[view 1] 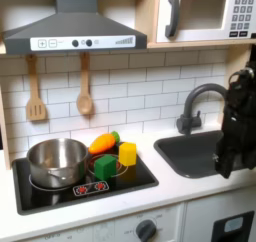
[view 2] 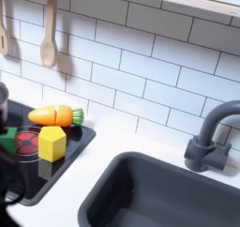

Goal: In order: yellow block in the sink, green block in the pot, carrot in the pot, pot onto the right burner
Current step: 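Put the yellow block in the sink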

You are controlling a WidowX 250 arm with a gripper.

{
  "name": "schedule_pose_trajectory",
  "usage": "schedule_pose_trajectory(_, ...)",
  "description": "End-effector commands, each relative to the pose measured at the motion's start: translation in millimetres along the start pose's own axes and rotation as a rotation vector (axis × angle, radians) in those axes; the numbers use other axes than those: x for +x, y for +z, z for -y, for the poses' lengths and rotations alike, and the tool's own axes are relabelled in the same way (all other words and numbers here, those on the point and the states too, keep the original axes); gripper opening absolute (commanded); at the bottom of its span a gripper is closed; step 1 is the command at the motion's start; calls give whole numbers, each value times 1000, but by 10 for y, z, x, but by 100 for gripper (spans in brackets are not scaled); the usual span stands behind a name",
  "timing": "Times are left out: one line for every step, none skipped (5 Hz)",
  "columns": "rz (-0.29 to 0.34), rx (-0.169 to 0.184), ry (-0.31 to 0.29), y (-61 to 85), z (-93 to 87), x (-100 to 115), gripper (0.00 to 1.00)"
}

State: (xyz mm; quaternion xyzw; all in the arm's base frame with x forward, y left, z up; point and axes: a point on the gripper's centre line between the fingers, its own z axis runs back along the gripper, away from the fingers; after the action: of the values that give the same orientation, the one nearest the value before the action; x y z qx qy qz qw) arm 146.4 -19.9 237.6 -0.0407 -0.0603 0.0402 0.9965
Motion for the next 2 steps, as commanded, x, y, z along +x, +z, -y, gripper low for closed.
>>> schedule_pose_trajectory(20,-5,49,-136,-91,490,100)
schedule_pose_trajectory(25,5,58,-200,-175,712,100)
